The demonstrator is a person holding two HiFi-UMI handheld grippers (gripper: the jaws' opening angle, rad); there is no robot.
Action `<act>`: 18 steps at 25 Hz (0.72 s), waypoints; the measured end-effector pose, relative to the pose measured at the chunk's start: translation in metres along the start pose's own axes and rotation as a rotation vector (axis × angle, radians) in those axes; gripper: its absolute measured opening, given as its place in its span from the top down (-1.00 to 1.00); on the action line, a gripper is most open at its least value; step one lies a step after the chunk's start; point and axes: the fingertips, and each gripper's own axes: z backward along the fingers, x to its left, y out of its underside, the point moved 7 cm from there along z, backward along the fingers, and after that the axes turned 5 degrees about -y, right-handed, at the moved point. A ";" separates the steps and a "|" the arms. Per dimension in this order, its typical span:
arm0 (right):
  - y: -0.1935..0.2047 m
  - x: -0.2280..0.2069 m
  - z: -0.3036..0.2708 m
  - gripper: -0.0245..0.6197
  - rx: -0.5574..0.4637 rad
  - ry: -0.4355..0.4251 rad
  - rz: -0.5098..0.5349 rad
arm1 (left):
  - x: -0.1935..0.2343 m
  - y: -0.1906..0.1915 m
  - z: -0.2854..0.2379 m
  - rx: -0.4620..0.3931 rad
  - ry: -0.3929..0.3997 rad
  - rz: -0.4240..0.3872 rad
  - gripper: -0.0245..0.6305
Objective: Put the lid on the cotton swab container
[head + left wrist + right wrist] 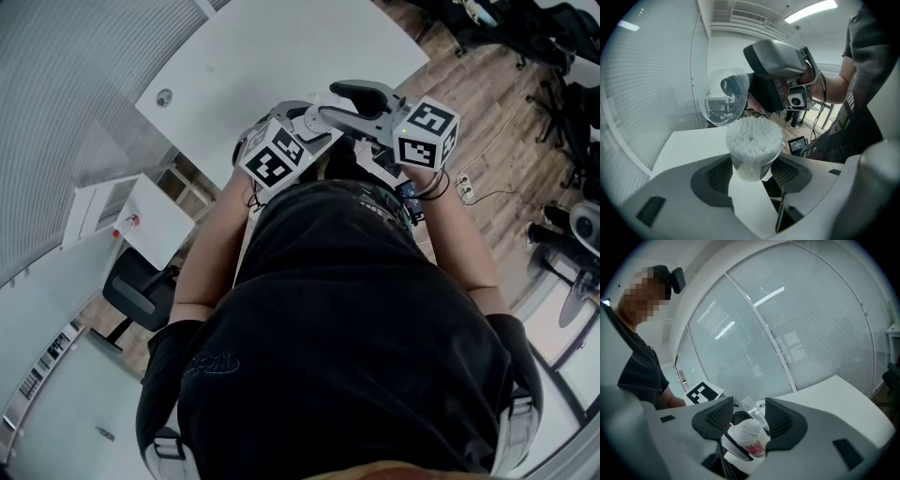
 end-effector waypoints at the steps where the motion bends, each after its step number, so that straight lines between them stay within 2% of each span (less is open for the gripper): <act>1: 0.000 0.000 0.000 0.24 -0.001 0.000 0.000 | 0.001 0.000 0.000 -0.001 -0.002 0.002 0.12; 18: -0.001 0.009 0.000 0.24 -0.009 -0.013 -0.022 | 0.006 -0.006 0.004 -0.033 -0.066 0.026 0.12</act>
